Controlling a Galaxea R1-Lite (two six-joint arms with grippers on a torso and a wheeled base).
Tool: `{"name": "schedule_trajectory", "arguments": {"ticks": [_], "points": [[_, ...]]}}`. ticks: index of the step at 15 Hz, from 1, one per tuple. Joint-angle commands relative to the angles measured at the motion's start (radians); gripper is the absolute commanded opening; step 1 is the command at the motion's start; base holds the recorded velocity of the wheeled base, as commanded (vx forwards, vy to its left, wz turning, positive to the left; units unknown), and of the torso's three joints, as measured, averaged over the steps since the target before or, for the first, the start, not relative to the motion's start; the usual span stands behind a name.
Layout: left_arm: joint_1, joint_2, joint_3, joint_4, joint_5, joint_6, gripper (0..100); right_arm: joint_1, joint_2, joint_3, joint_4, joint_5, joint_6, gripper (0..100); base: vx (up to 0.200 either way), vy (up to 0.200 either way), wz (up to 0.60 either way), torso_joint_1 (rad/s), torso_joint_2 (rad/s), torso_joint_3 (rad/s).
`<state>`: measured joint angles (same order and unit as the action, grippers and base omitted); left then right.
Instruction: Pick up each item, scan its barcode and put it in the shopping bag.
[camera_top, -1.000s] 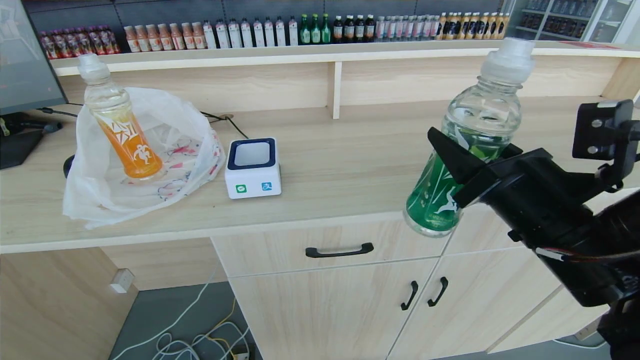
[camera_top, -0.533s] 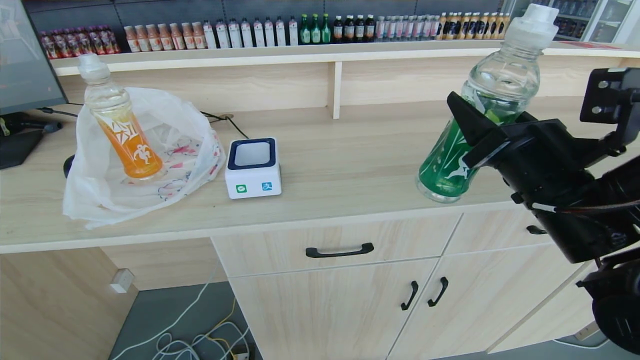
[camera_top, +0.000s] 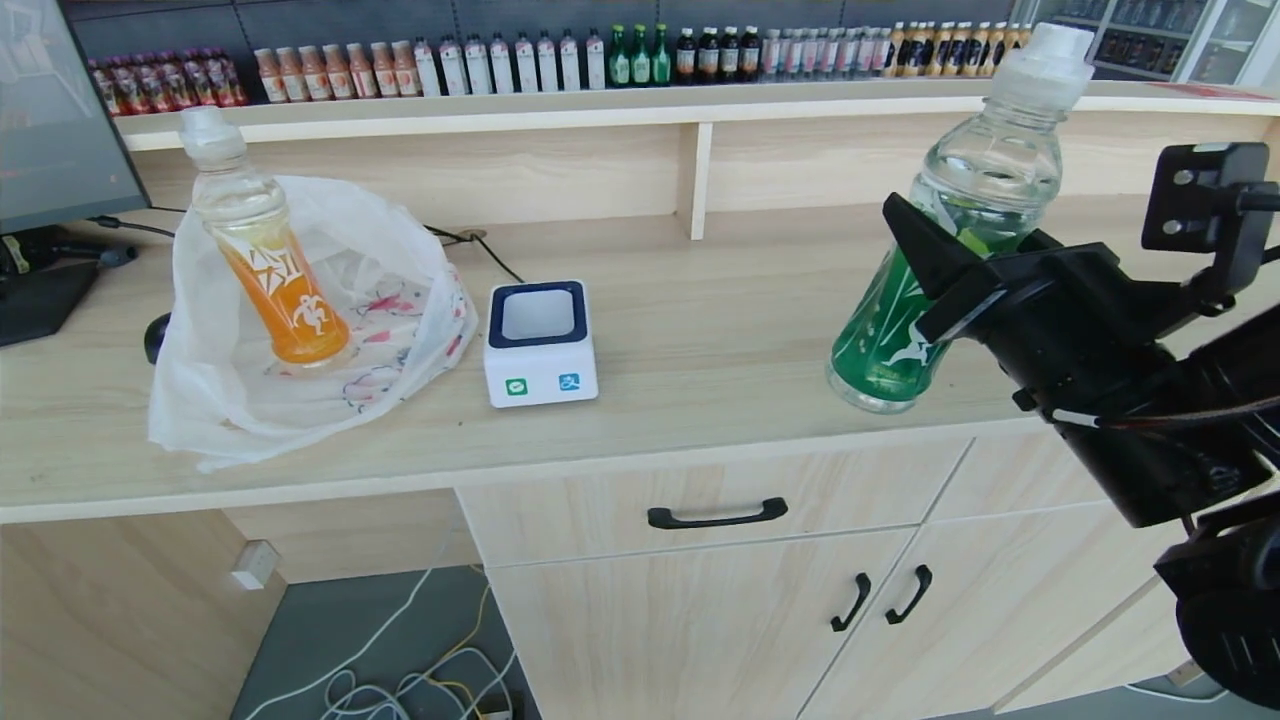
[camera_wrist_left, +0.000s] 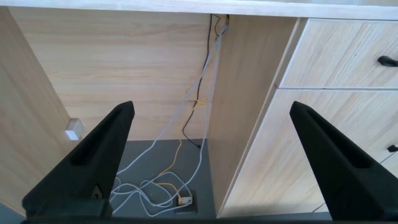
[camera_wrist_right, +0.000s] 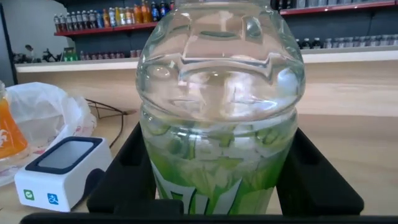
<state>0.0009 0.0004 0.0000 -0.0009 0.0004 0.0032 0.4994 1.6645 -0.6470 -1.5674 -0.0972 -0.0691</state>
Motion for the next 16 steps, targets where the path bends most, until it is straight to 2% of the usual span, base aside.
{"name": "schedule_trajectory", "arguments": {"ticks": [1,9,16], "points": [[0.001,0.000,0.000,-0.001,0.001,0.000,100,-0.001,-0.003,0.003,-0.003,-0.001,0.000,0,0.000,0.200,0.00,-0.002,0.00,-0.002],[0.001,0.000,0.000,-0.001,0.001,-0.002,100,-0.013,-0.011,0.020,-0.003,-0.001,-0.004,0,0.000,0.200,0.00,0.002,0.00,0.001],[0.001,0.000,0.000,-0.001,0.000,0.001,100,-0.015,0.003,0.010,-0.003,-0.001,-0.004,0,0.000,0.000,0.00,0.000,0.00,0.000]]}}
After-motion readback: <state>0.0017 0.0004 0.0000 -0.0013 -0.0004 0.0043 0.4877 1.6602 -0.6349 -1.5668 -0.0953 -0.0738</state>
